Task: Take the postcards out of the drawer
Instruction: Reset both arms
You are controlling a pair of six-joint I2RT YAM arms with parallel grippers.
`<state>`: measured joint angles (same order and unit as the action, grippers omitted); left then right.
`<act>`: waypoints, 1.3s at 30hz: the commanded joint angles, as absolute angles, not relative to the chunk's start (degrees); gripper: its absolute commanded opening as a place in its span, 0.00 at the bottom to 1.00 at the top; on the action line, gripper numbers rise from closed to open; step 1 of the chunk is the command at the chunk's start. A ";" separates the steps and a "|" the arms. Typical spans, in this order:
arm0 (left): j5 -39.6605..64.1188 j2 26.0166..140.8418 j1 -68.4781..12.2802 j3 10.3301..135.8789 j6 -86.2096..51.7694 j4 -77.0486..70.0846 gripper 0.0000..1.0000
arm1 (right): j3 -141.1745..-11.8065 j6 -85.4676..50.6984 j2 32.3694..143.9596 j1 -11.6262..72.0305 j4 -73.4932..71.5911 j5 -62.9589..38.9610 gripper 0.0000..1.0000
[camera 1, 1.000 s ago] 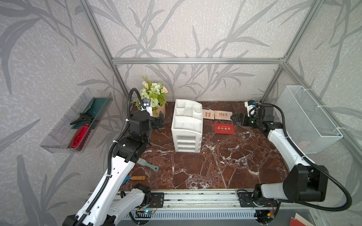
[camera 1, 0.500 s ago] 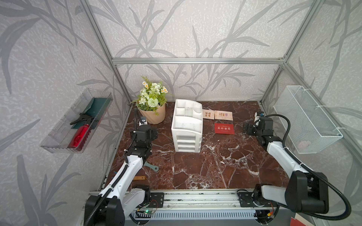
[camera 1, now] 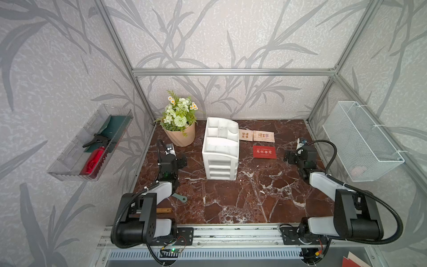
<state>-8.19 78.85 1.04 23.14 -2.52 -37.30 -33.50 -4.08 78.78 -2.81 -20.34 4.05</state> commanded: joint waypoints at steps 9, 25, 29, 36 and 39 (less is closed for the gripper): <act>-3.64 86.48 1.54 22.84 -1.31 -48.79 0.99 | -23.20 -4.52 83.46 -2.99 -45.83 -4.69 0.99; -6.15 89.57 1.48 21.62 -1.99 -53.75 0.99 | -23.62 3.94 88.49 0.48 -50.85 -16.31 0.99; -6.15 89.60 1.48 21.64 -2.02 -53.75 0.99 | -20.26 4.17 91.29 1.24 -59.60 -15.22 0.99; -6.14 89.61 1.49 21.62 -1.99 -53.72 0.99 | -19.62 2.77 91.26 1.32 -60.59 -11.14 0.99; -6.16 89.62 1.48 21.67 -1.96 -53.79 0.99 | -20.43 2.47 91.06 1.32 -58.62 -9.81 0.99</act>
